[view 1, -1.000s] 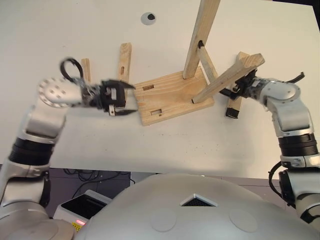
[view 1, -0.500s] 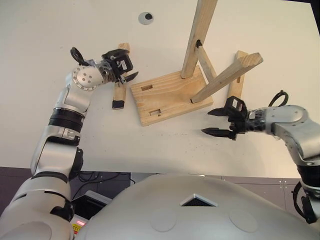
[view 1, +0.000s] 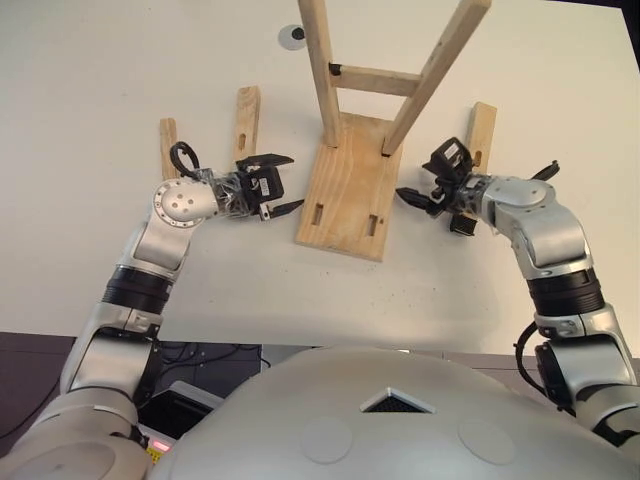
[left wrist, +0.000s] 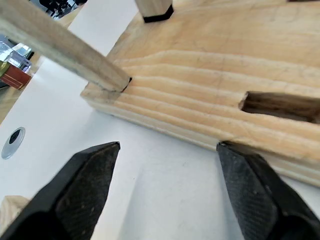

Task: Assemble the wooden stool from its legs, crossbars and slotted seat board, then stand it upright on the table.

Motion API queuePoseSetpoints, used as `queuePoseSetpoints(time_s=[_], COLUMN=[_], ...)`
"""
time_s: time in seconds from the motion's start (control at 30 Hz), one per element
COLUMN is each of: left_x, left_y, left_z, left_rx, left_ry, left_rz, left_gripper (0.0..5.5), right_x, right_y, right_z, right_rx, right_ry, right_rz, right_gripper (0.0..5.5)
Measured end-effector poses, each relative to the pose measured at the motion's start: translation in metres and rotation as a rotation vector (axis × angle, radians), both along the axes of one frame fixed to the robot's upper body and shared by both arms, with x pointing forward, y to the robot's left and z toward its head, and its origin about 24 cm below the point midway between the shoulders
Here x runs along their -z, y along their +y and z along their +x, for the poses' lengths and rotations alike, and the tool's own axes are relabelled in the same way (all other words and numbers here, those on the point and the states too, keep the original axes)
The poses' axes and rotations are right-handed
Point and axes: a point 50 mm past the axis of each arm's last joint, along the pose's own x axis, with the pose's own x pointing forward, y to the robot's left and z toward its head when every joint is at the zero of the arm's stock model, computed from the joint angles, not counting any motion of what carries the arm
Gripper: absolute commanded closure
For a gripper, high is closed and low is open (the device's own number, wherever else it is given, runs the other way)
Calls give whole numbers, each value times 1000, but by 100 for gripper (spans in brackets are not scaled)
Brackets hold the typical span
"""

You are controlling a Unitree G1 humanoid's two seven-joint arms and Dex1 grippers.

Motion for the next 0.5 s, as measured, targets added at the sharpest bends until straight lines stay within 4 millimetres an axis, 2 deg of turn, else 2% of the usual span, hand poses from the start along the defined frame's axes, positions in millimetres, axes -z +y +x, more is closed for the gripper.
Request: queuePoseSetpoints(time_s=[0.1,0.17,0.3,0.37,0.4,0.47,0.5], left_x=[-10,-17,-43,-53,-56,-54,-43], left_y=[0,11,55,72,89,110,120], left_z=[0,-2,-6,-5,-5,-8,-13], left_rx=[-52,-138,-433,-561,-680,-796,-870], left_ry=[-33,-52,-111,-138,-158,-164,-137], left_rz=[-41,-63,-202,-272,-306,-328,-331], left_gripper=[193,193,193,193,193,193,193], right_x=[-4,-13,-29,-28,-26,-23,-23], right_y=[-2,-7,-26,-32,-32,-33,-32], right_z=[3,5,4,0,-4,-6,-7], right_rx=[3,26,72,99,102,108,109], right_ry=[-33,-70,-128,-127,-122,-112,-112], right_rz=[14,29,19,20,21,21,22], right_gripper=[177,177,177,177,177,177,177])
